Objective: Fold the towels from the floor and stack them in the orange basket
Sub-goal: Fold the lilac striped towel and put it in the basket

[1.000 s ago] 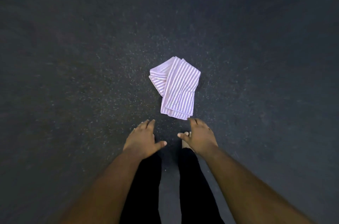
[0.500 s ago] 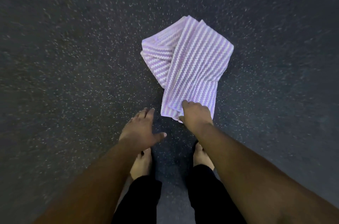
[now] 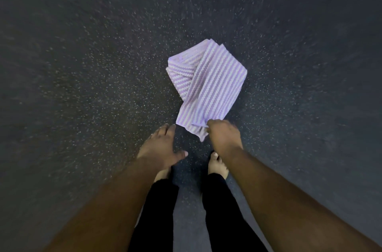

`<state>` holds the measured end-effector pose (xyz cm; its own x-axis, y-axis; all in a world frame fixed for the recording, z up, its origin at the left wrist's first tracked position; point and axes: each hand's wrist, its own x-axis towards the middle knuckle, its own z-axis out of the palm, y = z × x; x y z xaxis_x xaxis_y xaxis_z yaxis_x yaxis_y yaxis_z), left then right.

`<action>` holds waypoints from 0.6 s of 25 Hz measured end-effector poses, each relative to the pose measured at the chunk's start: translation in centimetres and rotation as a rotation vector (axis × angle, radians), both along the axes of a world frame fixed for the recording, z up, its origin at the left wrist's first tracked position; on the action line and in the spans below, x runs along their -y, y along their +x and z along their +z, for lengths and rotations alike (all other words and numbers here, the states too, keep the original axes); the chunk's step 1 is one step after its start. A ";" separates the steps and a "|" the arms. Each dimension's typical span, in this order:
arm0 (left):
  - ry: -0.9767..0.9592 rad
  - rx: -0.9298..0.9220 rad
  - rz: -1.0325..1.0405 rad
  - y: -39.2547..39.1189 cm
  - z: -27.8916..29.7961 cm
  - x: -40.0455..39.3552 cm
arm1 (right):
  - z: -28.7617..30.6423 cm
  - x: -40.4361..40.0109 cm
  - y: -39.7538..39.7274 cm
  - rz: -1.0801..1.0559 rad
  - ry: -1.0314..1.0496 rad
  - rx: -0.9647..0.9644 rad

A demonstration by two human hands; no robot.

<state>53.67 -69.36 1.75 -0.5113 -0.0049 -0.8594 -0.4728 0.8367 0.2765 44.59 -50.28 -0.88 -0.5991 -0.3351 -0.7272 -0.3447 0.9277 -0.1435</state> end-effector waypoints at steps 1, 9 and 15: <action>0.003 -0.013 0.018 0.1 3.3 0.0 | 3.4 0.2 0.2 -0.010 0.002 -0.018; -0.075 -0.166 0.244 6.3 39.0 1.2 | 40.0 2.8 2.4 0.105 -0.124 -0.096; -0.268 -0.345 0.518 14.4 52.9 -2.4 | 55.8 5.1 5.8 0.422 -0.340 -0.111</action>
